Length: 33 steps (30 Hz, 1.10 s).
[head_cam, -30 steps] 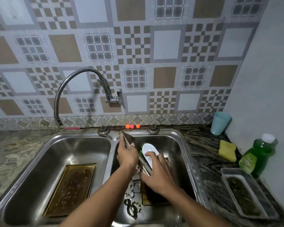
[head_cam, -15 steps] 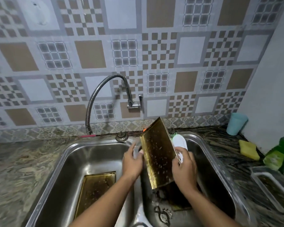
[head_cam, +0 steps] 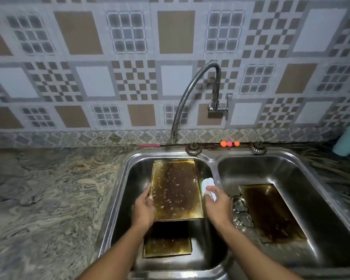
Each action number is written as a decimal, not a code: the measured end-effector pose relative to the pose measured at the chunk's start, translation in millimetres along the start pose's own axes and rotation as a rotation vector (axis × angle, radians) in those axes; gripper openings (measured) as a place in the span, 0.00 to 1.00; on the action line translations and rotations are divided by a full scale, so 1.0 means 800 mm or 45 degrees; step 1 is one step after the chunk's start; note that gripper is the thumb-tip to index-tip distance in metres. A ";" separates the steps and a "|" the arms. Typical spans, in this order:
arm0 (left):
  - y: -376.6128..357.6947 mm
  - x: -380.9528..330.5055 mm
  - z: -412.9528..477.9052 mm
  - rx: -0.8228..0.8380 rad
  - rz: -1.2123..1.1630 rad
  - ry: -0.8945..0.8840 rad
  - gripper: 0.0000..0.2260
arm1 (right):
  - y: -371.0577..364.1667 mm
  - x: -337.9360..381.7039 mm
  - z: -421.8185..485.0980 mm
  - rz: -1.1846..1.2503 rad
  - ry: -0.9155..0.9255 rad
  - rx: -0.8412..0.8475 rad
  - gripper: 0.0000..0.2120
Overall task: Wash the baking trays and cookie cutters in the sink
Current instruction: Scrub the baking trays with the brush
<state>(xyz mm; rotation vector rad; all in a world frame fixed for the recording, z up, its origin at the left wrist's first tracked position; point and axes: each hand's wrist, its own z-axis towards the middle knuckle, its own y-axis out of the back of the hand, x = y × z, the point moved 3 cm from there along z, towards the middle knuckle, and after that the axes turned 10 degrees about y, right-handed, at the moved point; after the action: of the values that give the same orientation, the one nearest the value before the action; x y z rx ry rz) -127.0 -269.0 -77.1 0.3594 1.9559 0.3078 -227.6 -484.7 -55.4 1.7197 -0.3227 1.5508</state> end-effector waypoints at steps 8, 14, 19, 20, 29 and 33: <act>0.015 0.077 0.008 0.022 0.160 0.135 0.21 | -0.031 -0.030 -0.028 -0.199 -0.029 0.169 0.07; -0.002 0.099 0.011 0.097 0.263 0.179 0.23 | -0.014 -0.047 -0.029 -0.277 -0.053 0.212 0.08; -0.014 0.107 0.024 0.097 0.390 0.241 0.24 | 0.006 -0.047 -0.020 -0.234 -0.070 0.211 0.08; -0.017 0.106 0.026 0.075 0.401 0.245 0.23 | 0.011 -0.044 -0.018 -0.203 -0.078 0.205 0.08; -0.118 -0.011 -0.019 -0.024 0.220 -0.172 0.18 | 0.103 -0.019 0.034 -0.017 0.051 -0.064 0.11; -0.201 -0.075 -0.080 0.051 0.073 -0.345 0.10 | 0.182 -0.047 0.069 -0.053 0.034 -0.165 0.11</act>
<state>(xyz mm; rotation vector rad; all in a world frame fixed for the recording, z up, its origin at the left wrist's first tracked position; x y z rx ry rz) -180.6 -443.7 -62.0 0.4597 1.6895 0.2438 -290.4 -630.2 -32.5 1.5950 -0.3638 1.4886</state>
